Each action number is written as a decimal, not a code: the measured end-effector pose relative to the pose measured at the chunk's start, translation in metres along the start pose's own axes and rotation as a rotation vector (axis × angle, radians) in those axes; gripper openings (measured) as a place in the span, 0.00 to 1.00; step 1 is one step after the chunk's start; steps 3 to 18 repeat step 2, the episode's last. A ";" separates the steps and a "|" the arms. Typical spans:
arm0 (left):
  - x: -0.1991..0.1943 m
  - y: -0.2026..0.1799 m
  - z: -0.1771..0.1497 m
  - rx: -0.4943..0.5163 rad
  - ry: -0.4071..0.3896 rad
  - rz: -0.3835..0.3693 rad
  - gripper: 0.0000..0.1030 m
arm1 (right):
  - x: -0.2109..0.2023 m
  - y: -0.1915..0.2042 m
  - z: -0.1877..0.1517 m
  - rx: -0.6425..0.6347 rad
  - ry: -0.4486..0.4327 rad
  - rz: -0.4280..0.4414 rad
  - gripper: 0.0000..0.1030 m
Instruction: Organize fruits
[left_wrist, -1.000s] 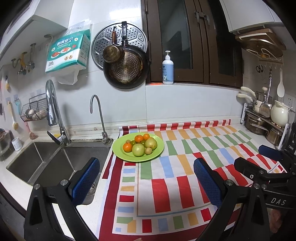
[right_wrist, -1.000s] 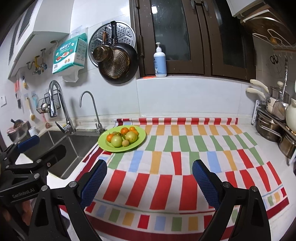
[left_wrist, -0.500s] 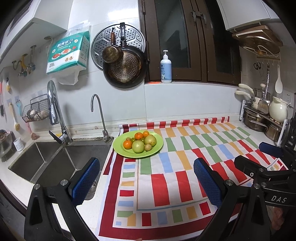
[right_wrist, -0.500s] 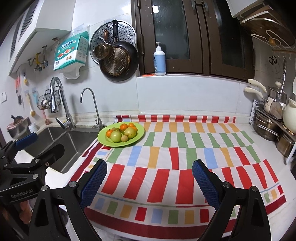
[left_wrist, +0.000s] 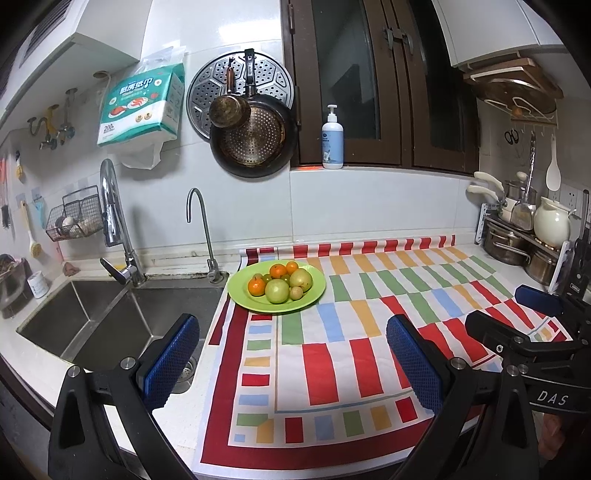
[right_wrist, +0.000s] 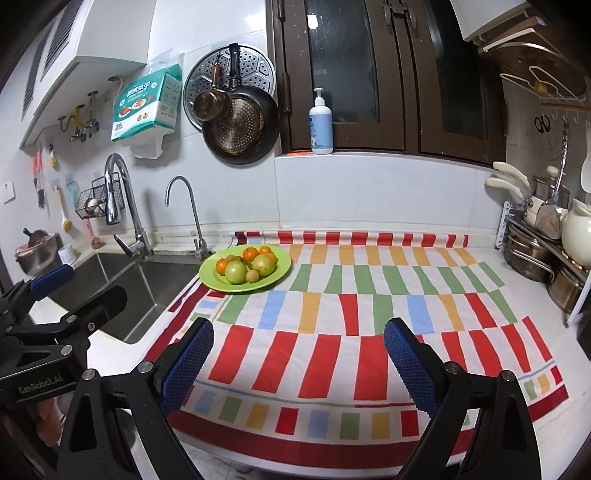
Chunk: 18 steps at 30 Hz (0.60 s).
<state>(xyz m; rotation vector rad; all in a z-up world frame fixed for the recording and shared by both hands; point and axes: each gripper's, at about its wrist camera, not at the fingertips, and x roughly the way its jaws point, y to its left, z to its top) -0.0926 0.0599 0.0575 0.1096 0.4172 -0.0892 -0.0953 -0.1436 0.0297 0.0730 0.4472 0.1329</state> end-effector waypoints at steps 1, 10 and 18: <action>0.000 0.001 0.000 -0.002 0.001 -0.001 1.00 | -0.001 0.001 0.000 -0.001 0.000 -0.001 0.91; 0.000 0.002 0.000 -0.003 0.004 -0.004 1.00 | -0.001 0.001 -0.001 -0.002 0.000 -0.001 0.91; 0.000 0.002 0.000 -0.003 0.004 -0.004 1.00 | -0.001 0.001 -0.001 -0.002 0.000 -0.001 0.91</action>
